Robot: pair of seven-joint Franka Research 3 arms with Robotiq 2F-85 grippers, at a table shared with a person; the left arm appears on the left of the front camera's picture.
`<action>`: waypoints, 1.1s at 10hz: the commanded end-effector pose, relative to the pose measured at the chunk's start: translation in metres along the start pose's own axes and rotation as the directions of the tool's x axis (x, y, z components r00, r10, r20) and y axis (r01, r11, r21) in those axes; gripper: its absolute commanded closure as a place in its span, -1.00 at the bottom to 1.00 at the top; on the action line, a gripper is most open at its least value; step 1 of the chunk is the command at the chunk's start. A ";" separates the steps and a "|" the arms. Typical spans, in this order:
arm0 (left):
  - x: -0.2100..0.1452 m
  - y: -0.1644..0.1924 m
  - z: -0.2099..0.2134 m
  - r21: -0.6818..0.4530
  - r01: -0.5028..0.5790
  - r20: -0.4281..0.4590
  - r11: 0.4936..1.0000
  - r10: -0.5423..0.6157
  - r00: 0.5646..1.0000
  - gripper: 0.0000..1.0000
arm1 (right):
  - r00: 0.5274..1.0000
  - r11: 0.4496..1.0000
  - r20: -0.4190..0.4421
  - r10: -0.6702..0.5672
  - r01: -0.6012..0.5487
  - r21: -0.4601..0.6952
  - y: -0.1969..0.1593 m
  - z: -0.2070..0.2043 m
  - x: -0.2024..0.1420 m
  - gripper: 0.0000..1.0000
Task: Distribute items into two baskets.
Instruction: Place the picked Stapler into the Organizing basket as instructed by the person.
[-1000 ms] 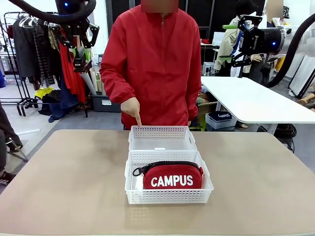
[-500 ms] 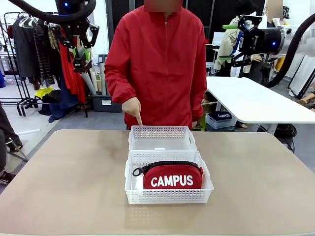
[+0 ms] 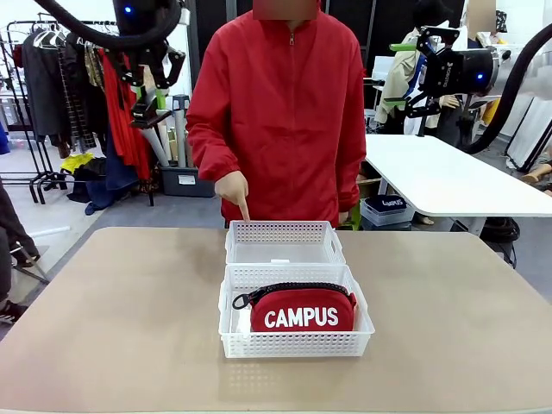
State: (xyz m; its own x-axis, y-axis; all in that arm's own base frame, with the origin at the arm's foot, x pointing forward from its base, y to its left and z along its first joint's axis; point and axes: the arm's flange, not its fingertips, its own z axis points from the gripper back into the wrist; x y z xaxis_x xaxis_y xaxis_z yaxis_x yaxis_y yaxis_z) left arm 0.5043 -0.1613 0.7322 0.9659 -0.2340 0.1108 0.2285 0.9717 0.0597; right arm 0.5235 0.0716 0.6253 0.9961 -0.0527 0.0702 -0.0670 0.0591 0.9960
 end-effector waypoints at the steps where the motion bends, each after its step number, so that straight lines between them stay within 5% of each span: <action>1: 0.025 -0.006 0.012 0.002 0.186 -0.058 0.983 -0.185 0.981 1.00 | 1.000 1.000 0.001 -0.013 0.013 0.008 0.004 -0.001 -0.001 -1.00; 3: 0.036 -0.023 -0.007 -0.024 0.404 -0.031 0.914 -0.405 0.914 1.00 | 1.000 1.000 0.001 -0.013 0.013 0.008 0.004 -0.001 -0.001 -1.00; 4: 0.038 -0.041 -0.019 -0.005 0.519 0.080 0.855 -0.517 0.852 1.00 | 1.000 1.000 0.001 -0.013 0.013 0.008 0.004 -0.001 -0.001 -1.00; 6: 0.036 -0.076 -0.032 -0.012 0.660 0.072 0.751 -0.658 0.750 1.00 | 1.000 1.000 0.001 -0.013 0.013 0.008 0.004 -0.001 -0.001 -1.00; 11: 0.026 -0.129 -0.077 0.061 0.825 0.163 0.562 -0.821 0.547 1.00 | 1.000 1.000 0.001 -0.013 0.013 0.008 0.004 -0.001 -0.001 -1.00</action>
State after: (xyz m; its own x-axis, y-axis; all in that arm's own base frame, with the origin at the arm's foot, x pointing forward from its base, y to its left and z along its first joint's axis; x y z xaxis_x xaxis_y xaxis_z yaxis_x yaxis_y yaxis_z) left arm 0.5200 -0.3013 0.6619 0.3724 -0.9140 0.1612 0.9035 0.3967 0.1623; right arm 0.5235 0.0716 0.6250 0.9962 -0.0529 0.0696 -0.0665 0.0588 0.9961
